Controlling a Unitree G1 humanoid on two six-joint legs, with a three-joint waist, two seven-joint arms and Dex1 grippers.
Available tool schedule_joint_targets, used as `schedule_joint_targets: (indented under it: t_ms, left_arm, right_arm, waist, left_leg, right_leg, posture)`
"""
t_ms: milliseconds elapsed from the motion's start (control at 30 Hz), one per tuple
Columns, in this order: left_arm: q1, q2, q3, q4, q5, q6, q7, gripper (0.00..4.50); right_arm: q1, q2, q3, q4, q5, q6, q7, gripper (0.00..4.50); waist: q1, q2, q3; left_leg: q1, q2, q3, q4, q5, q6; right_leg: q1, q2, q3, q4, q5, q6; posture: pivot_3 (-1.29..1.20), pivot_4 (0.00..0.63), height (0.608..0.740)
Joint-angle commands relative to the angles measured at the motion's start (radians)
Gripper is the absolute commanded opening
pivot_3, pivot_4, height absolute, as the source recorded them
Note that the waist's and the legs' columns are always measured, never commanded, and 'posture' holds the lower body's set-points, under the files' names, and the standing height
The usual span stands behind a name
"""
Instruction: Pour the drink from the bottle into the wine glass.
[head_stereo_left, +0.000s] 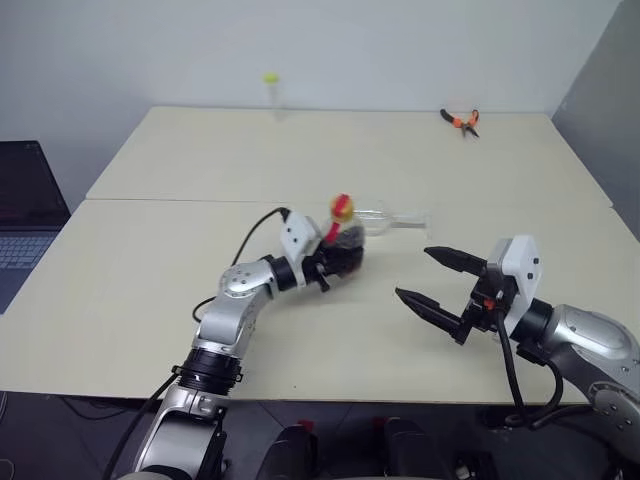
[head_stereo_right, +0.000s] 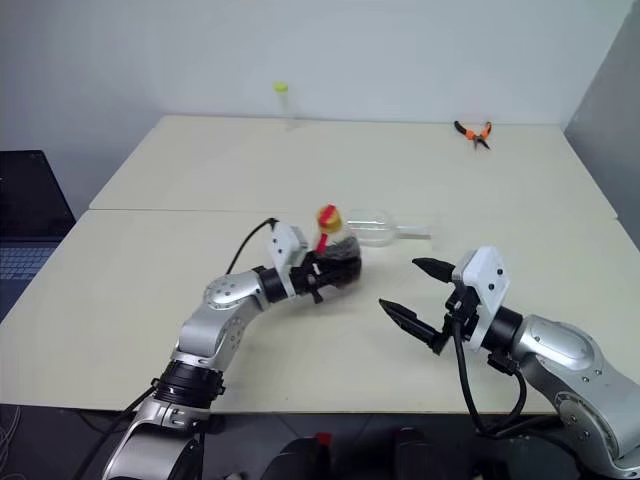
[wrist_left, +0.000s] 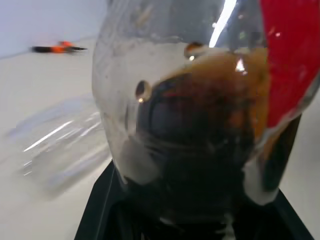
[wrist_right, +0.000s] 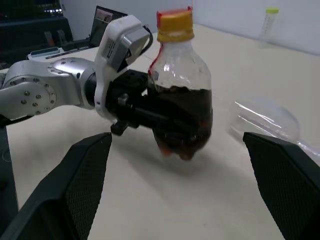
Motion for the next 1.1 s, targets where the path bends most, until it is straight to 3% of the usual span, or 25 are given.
schedule_joint_targets:
  t_ms: [33,300,767,867,1100]
  left_arm:
    - [-0.016,0.007,-0.055,-0.038,0.019,0.016,-0.040,1.50]
    - [-0.033,0.007,-0.116,0.022,0.080,-0.041,-0.088,1.28]
    - [-0.031,-0.003,-0.117,0.017,0.094,-0.052,-0.097,1.10]
    - [-0.027,-0.004,-0.119,0.011,0.097,-0.051,-0.095,1.08]
    - [-0.023,-0.006,-0.120,0.005,0.100,-0.051,-0.091,1.04]
  right_arm:
    - [-0.078,-0.007,-0.003,-0.073,0.057,0.063,-0.085,4.50]
    - [-0.227,0.058,0.102,-0.026,0.028,0.118,-0.194,4.50]
    - [-0.268,0.148,0.163,0.070,-0.016,0.108,-0.219,4.50]
    - [-0.274,0.155,0.171,0.081,-0.029,0.108,-0.210,3.94]
    - [-0.285,0.174,0.167,0.099,-0.038,0.107,-0.203,1.45]
  waist:
    - [-0.001,0.000,0.000]
    - [0.004,0.000,0.000]
    - [0.004,0.000,0.000]
    - [0.004,0.000,0.000]
    - [0.004,0.001,0.000]
  left_leg:
    - [0.000,0.000,0.000,0.000,0.000,0.000]
    - [-0.001,-0.001,0.000,0.001,0.000,0.000]
    - [-0.001,-0.001,0.000,0.001,0.000,0.000]
    - [-0.001,-0.001,0.000,0.001,0.000,0.000]
    - [-0.001,-0.001,0.000,0.001,0.000,0.000]
  right_leg:
    - [0.000,0.000,0.000,0.000,0.000,0.000]
    - [0.000,0.000,0.000,-0.001,0.000,0.000]
    - [0.000,0.000,-0.001,-0.001,0.000,0.000]
    - [0.000,0.000,-0.001,-0.001,0.000,0.000]
    - [0.000,0.000,-0.001,-0.001,0.000,0.000]
  posture:
    - [0.00,0.150,0.740]
    - [0.00,0.150,0.740]
    - [0.00,0.150,0.740]
    - [0.00,0.150,0.740]
    - [0.00,0.150,0.740]
